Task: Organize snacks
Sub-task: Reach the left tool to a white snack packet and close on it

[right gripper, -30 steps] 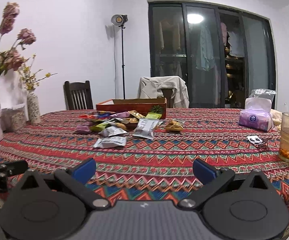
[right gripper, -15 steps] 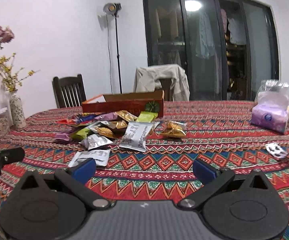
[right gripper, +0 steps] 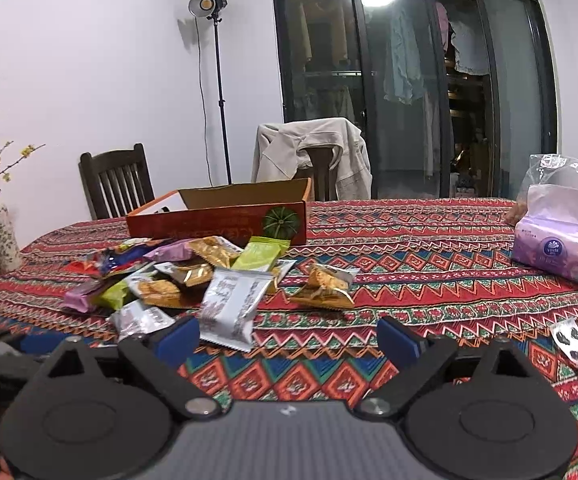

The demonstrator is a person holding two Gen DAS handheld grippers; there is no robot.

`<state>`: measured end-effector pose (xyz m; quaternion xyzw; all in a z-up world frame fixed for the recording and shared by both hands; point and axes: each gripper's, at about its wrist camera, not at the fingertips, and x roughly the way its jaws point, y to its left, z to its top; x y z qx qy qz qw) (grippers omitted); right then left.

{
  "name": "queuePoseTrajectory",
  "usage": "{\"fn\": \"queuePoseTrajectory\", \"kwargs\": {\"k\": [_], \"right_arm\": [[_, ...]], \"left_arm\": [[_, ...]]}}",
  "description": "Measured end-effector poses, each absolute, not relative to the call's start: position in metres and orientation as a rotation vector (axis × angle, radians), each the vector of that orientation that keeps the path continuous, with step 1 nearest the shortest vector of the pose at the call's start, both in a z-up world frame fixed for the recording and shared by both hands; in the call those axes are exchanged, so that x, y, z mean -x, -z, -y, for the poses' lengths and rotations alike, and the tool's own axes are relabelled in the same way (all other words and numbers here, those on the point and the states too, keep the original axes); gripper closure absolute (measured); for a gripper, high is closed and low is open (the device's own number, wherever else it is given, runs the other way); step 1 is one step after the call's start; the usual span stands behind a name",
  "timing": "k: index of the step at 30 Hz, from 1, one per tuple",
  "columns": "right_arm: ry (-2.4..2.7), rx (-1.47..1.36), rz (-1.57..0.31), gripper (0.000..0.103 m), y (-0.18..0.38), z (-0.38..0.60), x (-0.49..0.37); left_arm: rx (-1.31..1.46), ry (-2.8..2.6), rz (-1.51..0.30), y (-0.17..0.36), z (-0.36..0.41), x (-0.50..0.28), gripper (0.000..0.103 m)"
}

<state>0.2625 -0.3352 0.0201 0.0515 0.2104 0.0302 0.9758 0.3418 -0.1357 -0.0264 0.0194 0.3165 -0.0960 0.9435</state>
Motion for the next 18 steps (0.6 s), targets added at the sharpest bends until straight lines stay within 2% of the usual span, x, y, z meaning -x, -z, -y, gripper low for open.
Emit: {"fn": "queuePoseTrajectory", "kwargs": {"k": [2,3,5,6,7,12,15,17,18], "right_arm": [[-0.066,-0.106,-0.434,0.014,-0.020,0.337,-0.271],[-0.074,-0.106,-0.439,0.014,-0.020,0.337,-0.276],[-0.099,-0.104,-0.444,0.014,-0.020,0.334,-0.284],[-0.116,-0.099,-0.448,0.014,-0.020,0.331,-0.290],[-0.136,-0.090,-0.456,0.014,-0.020,0.327,-0.297],[-0.196,-0.056,-0.556,0.018,-0.005,0.303,-0.345],[-0.182,-0.042,-0.586,0.029,0.002,0.291,-0.368],[-0.182,-0.032,-0.598,0.049,0.005,0.285,-0.377],[-0.192,-0.027,-0.604,0.053,0.005,0.283,-0.379]], "left_arm": [[-0.014,0.184,-0.665,0.029,0.132,-0.346,0.001],[-0.012,0.185,-0.684,0.031,0.131,-0.348,0.008],[-0.026,0.164,-0.668,0.032,0.131,-0.346,0.028],[-0.037,0.154,-0.658,0.032,0.131,-0.345,0.047],[-0.031,0.156,-0.645,0.032,0.130,-0.343,0.057],[-0.029,0.172,-0.618,0.027,0.118,-0.327,0.068],[-0.047,0.162,-0.593,0.019,0.112,-0.310,0.075],[-0.043,0.163,-0.577,0.012,0.107,-0.300,0.078],[-0.046,0.165,-0.571,0.009,0.105,-0.295,0.081]]}}
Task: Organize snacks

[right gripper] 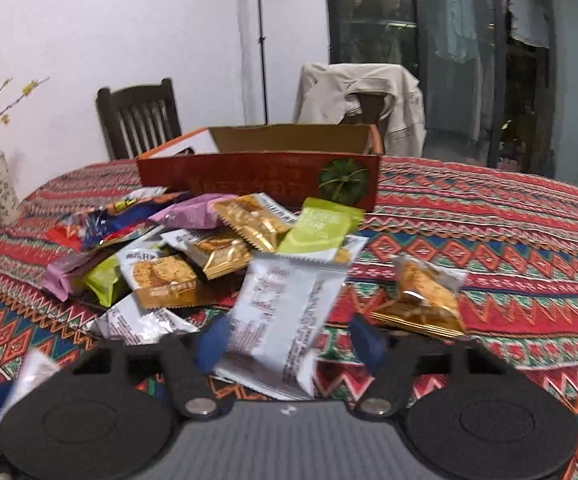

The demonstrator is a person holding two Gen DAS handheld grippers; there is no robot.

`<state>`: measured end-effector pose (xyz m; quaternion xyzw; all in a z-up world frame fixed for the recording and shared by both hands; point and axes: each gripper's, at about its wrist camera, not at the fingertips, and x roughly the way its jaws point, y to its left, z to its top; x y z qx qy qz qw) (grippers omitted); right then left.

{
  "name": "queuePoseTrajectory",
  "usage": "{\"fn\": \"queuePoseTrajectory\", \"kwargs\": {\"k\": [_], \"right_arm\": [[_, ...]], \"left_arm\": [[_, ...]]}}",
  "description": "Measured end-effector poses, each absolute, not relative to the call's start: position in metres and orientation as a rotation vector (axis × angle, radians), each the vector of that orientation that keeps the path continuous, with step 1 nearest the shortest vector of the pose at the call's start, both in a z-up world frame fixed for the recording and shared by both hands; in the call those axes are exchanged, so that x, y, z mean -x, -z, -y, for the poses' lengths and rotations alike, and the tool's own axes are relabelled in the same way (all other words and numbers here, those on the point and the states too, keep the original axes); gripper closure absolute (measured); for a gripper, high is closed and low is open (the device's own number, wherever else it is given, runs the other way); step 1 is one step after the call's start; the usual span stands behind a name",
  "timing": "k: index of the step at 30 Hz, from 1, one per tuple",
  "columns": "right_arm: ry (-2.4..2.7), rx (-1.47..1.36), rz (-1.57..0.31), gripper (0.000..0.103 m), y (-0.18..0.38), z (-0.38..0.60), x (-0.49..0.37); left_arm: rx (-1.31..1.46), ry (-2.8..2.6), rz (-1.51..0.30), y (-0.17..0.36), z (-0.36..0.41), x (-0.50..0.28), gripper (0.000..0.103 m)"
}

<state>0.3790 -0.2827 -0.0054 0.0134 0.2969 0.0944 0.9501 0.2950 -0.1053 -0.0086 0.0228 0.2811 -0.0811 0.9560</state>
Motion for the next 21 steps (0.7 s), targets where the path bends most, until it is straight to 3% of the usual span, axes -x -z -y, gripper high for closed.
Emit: {"fn": "queuePoseTrajectory", "kwargs": {"k": [2,3,5,7,16,18,20,21], "right_arm": [[-0.194,-0.020,-0.596,0.057,0.005,0.280,-0.374],[-0.193,-0.012,-0.591,0.070,0.004,0.280,-0.368],[-0.199,-0.014,-0.587,0.075,0.002,0.285,-0.355],[-0.198,-0.006,-0.579,0.089,-0.001,0.292,-0.334],[-0.249,-0.084,-0.549,0.091,-0.008,0.316,-0.260],[-0.239,-0.123,-0.536,0.084,-0.008,0.321,-0.259],[-0.246,-0.161,-0.546,0.063,-0.008,0.323,-0.267],[-0.258,-0.170,-0.566,0.043,-0.008,0.321,-0.277]], "left_arm": [[-0.051,0.170,-0.559,0.004,0.102,-0.284,0.084],[-0.050,0.175,-0.554,0.001,0.101,-0.280,0.085],[-0.039,0.189,-0.543,-0.005,0.096,-0.269,0.087],[-0.023,0.189,-0.536,-0.010,0.093,-0.259,0.090],[-0.041,0.145,-0.480,-0.028,0.095,-0.226,0.092],[-0.053,0.130,-0.461,-0.034,0.095,-0.223,0.092],[-0.059,0.116,-0.448,-0.038,0.094,-0.225,0.092],[-0.060,0.110,-0.444,-0.040,0.094,-0.226,0.092]]}}
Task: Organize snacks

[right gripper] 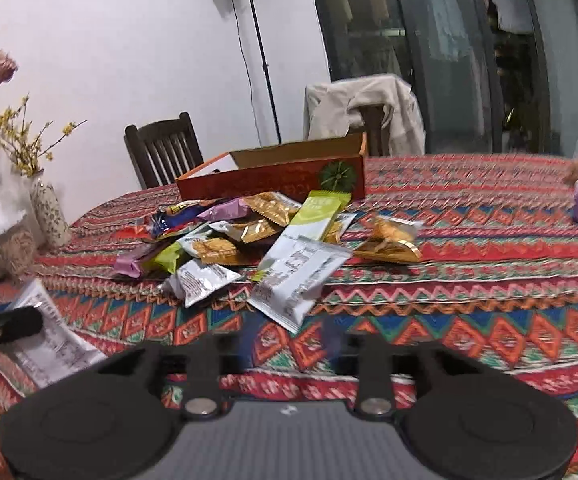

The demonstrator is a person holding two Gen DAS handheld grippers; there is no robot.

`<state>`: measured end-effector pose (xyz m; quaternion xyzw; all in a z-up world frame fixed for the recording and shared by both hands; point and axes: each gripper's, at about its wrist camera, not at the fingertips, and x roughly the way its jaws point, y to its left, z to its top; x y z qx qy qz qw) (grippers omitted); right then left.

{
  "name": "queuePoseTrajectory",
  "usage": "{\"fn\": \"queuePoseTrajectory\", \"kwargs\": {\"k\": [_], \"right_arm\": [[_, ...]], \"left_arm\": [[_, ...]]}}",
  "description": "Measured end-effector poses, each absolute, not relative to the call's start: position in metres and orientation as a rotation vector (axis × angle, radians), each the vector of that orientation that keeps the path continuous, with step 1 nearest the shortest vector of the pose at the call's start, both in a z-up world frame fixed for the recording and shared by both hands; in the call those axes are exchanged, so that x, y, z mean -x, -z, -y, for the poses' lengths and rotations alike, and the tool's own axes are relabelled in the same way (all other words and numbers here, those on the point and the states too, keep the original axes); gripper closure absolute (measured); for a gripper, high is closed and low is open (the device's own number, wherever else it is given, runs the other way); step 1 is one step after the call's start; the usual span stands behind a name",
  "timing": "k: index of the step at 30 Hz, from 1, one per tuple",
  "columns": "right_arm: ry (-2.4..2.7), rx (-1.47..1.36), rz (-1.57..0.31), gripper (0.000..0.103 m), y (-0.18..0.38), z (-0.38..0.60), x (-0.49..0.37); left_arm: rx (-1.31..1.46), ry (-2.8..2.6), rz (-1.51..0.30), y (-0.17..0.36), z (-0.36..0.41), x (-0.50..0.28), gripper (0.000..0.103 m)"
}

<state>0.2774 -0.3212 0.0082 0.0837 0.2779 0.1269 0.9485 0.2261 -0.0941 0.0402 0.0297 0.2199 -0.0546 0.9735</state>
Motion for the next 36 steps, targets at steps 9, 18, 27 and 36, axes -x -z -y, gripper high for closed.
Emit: {"fn": "queuePoseTrajectory", "kwargs": {"k": [9,18,27,36], "right_arm": [[-0.125,0.035,-0.650,0.048,0.010,0.257,-0.375],[-0.221,0.035,-0.645,0.060,0.004,0.281,-0.323],[-0.290,-0.080,-0.490,0.060,-0.055,0.322,-0.297],[-0.377,-0.052,-0.390,0.060,-0.175,0.345,-0.407]], "left_arm": [[-0.059,0.083,-0.408,-0.048,0.086,-0.235,0.092],[-0.017,0.135,-0.466,-0.034,0.075,-0.258,0.092],[-0.098,0.208,-0.367,-0.081,0.057,-0.340,0.092],[-0.149,0.256,-0.406,-0.171,0.031,-0.512,0.092]]}}
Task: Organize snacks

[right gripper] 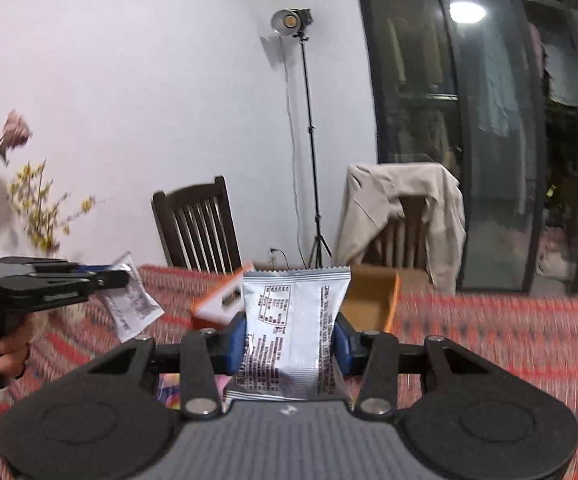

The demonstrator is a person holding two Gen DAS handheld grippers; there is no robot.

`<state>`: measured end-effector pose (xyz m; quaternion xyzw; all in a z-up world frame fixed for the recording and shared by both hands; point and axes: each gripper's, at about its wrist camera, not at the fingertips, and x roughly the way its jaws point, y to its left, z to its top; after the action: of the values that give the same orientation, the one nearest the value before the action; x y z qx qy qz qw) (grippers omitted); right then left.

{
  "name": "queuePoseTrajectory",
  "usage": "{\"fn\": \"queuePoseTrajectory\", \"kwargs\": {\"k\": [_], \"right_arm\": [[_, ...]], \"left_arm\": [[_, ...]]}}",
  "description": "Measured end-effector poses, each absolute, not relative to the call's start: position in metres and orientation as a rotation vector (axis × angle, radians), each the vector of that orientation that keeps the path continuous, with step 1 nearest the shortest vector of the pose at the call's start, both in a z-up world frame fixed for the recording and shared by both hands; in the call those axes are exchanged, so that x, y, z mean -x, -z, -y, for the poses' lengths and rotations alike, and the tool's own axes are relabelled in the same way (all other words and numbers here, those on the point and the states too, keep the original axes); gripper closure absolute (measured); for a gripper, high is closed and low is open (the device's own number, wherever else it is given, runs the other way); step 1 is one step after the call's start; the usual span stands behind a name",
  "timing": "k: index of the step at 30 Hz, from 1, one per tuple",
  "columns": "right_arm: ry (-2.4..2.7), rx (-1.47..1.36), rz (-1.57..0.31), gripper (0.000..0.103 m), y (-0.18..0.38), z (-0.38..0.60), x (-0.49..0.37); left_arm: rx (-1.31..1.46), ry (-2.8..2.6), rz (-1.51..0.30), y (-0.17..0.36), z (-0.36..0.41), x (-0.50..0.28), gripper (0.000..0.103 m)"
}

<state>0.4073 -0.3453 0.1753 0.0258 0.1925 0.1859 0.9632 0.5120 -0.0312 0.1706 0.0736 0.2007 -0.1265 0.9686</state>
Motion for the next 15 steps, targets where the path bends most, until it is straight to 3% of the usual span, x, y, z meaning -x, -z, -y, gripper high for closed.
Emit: {"fn": "queuePoseTrajectory", "kwargs": {"k": [7,11,15], "right_arm": [[-0.341,-0.045,-0.576,0.060,-0.220,0.336,-0.588],[-0.253,-0.013,-0.705,0.058,-0.184,0.317,-0.694],[-0.155,-0.018,-0.841,0.057,-0.105,0.303,-0.767]], "left_arm": [[-0.188,0.280,-0.523,-0.185,0.041,-0.663,0.092],[-0.182,0.252,-0.607,-0.136,0.052,-0.733,0.092],[-0.178,0.226,-0.673,-0.084,0.054,-0.781,0.092]]}}
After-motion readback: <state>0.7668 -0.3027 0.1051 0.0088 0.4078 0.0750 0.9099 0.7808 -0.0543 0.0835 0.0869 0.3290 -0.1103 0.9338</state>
